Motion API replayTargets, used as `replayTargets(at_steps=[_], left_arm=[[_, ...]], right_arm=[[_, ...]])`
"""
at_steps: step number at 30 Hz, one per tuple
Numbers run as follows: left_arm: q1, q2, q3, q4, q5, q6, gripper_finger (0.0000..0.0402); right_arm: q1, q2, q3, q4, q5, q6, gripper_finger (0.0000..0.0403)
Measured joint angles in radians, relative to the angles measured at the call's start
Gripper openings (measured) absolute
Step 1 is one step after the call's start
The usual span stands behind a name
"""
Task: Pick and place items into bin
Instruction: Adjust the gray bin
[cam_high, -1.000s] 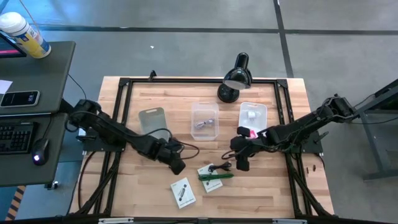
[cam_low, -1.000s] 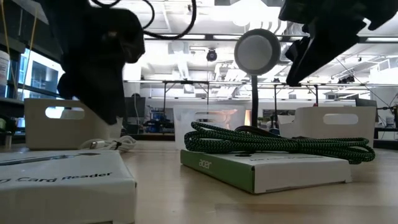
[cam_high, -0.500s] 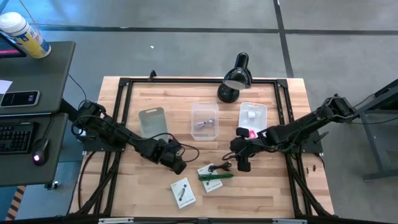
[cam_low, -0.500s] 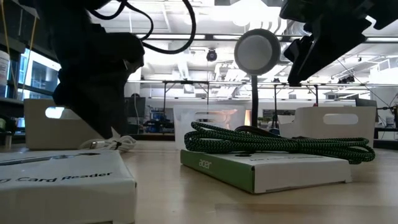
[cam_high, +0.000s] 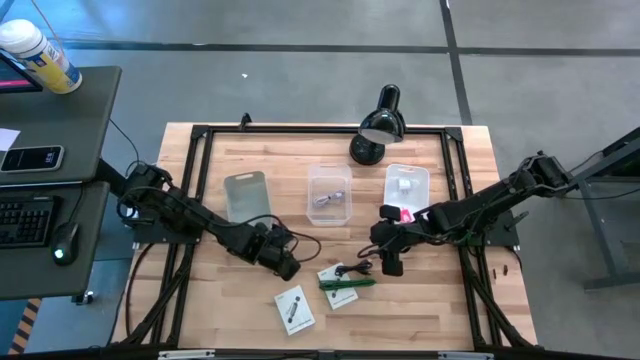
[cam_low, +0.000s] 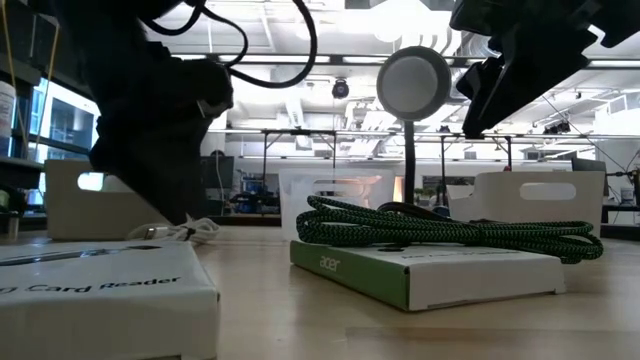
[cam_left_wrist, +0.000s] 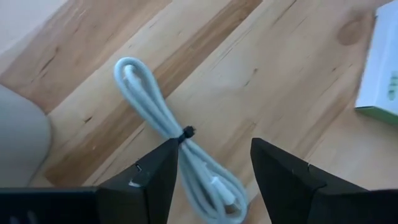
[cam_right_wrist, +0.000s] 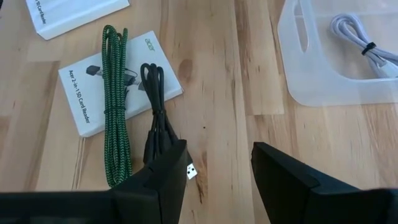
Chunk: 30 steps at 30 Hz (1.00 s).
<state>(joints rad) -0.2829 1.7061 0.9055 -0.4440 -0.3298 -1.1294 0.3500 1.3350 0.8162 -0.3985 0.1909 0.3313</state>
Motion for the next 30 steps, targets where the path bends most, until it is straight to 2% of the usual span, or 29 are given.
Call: replayTargets(at_steps=[4, 10, 21, 30], left_arm=[[0.002, 0.004, 0.005, 0.038, 0.069, 0.003, 0.0189], [-0.001, 0.007, 0.069, -0.018, 0.157, 0.016, 0.0189], [0.001, 0.007, 0.182, -0.257, 0.124, 0.048, 0.0188], [0.001, 0.005, 0.186, -0.211, 0.14, 0.031, 0.0188]], right_arm=[[0.0, 0.0, 0.0, 0.0, -0.003, 0.0, 0.0169], [0.0, 0.0, 0.0, -0.007, -0.004, -0.012, 0.0169], [0.0, 0.0, 0.0, -0.008, -0.003, -0.045, 0.0169], [0.0, 0.0, 0.0, -0.008, -0.009, -0.045, 0.0169]])
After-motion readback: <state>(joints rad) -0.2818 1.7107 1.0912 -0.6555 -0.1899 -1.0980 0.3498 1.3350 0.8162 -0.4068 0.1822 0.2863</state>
